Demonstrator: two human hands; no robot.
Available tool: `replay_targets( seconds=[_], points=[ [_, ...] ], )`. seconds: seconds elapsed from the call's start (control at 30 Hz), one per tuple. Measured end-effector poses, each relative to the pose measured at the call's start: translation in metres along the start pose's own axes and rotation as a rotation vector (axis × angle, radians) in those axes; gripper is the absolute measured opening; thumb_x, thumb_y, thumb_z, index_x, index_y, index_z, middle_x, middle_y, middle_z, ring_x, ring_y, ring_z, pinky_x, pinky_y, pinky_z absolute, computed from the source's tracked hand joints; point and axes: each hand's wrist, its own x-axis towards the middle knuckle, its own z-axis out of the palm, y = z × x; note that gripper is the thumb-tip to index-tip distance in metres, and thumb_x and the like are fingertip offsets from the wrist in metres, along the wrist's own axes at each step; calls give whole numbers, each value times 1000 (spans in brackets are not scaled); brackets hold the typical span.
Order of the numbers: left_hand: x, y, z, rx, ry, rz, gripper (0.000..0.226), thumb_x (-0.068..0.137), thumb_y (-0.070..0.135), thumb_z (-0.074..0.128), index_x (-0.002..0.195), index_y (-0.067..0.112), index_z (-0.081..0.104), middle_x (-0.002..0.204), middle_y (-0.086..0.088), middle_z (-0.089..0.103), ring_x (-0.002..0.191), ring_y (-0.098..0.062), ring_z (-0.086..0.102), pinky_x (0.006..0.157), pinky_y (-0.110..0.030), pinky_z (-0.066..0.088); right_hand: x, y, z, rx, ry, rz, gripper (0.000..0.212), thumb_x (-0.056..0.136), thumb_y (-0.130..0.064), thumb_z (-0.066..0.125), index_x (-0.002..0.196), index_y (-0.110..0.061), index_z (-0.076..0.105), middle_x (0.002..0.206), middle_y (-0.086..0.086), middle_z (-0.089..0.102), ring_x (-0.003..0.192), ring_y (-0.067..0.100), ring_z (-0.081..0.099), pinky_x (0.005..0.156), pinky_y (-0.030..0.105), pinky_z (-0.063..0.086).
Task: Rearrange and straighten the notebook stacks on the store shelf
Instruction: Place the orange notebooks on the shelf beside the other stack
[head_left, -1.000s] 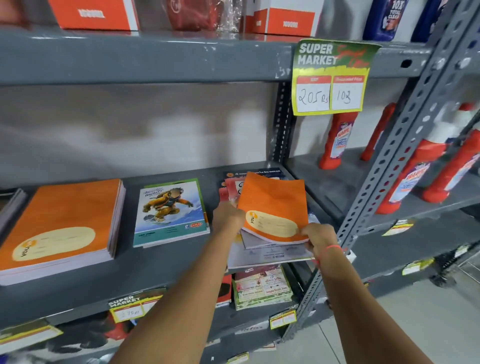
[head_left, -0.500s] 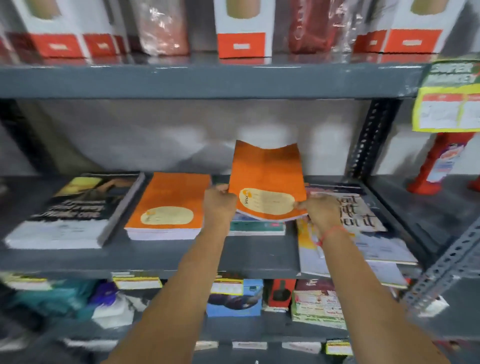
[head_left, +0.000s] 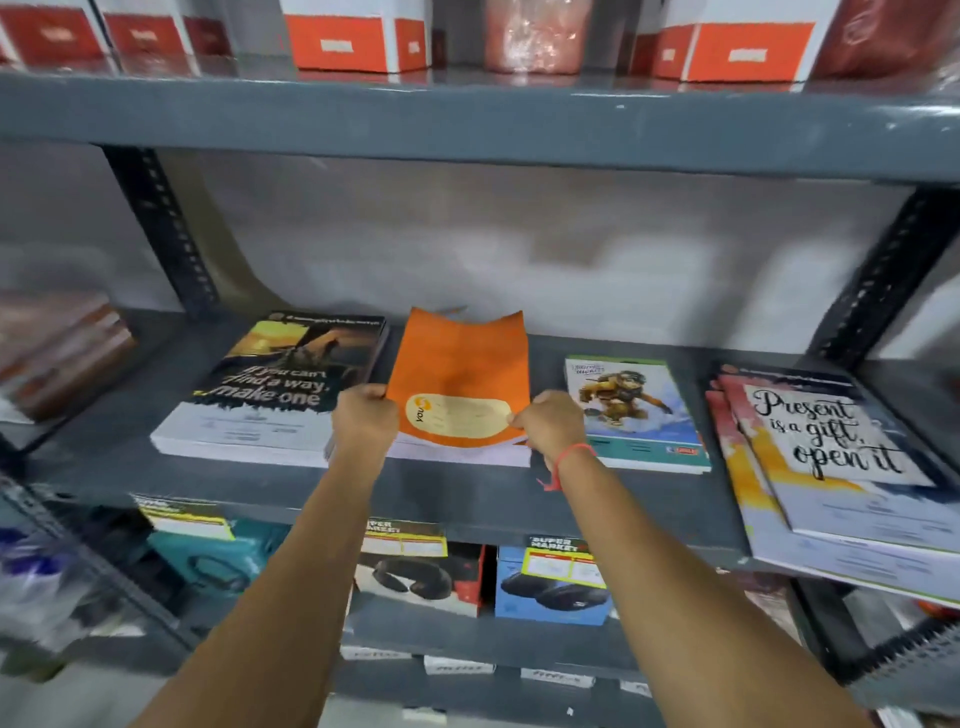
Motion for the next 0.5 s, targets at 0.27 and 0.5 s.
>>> replay_targets(
  seconds=[0.27, 0.5],
  points=[
    [10, -28, -2, 650, -133, 177, 26, 86, 22, 41, 104, 16, 59, 116, -15, 55, 116, -38, 39, 93, -51, 34, 0, 3, 14, -386, 64, 12, 27, 78, -10, 49, 105, -5, 52, 114, 15, 59, 101, 35, 57, 78, 37, 46],
    [4, -9, 6, 836, -63, 241, 34, 79, 12, 48, 112, 13, 55, 127, -14, 48, 120, -36, 35, 97, -50, 28, -5, -2, 7, -492, 137, -64, 38, 85, -15, 48, 120, -5, 42, 124, 19, 48, 111, 39, 53, 85, 42, 46]
  ],
)
